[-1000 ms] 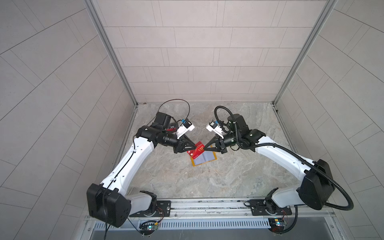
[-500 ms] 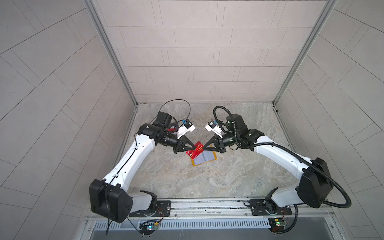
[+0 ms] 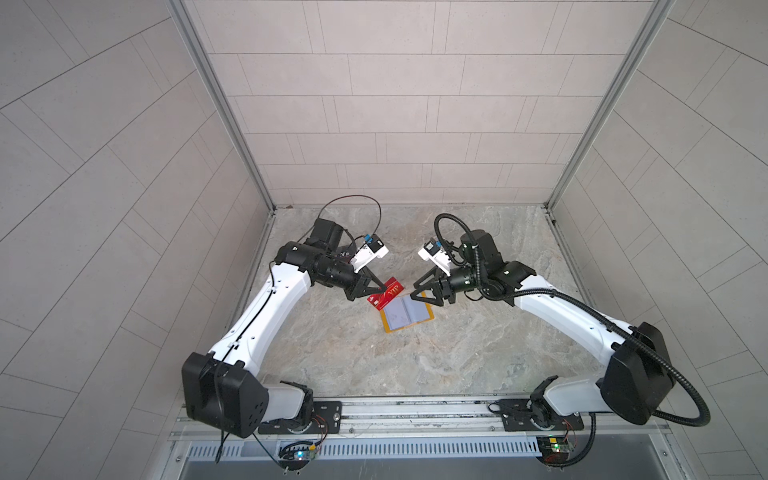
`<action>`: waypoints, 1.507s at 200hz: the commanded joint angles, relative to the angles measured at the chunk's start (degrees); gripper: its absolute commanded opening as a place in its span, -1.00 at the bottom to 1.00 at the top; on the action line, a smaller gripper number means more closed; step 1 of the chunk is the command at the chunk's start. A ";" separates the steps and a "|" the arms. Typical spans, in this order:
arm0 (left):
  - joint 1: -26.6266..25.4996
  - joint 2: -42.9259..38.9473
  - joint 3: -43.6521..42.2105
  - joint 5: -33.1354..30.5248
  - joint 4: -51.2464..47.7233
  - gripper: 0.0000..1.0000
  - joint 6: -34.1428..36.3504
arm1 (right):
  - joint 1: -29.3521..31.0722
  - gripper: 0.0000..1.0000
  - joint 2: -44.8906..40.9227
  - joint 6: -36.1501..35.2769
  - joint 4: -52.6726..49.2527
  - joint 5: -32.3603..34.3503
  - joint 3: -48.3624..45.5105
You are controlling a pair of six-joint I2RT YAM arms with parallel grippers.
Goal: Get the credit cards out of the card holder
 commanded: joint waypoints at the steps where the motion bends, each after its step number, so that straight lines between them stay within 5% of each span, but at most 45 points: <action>1: 2.00 -1.59 1.39 -10.30 2.36 -1.00 -0.62 | -0.85 0.19 -2.86 -2.12 -0.63 5.57 -1.29; 61: 4.79 0.86 3.58 -27.33 4.75 -1.00 7.46 | -1.67 0.20 -3.97 -3.54 -1.21 10.14 -3.92; 103: 5.20 6.33 6.50 -33.75 3.13 -1.00 20.07 | -2.07 0.20 -3.92 -3.81 -0.23 11.18 -5.84; 174: 9.62 18.93 15.93 -34.39 0.88 -1.00 32.94 | -2.86 0.20 -4.84 -3.87 0.07 12.44 -8.46; 301: 12.61 34.33 24.56 -27.17 2.05 -1.00 38.31 | -5.50 0.20 -7.84 -4.73 -0.64 14.69 -11.32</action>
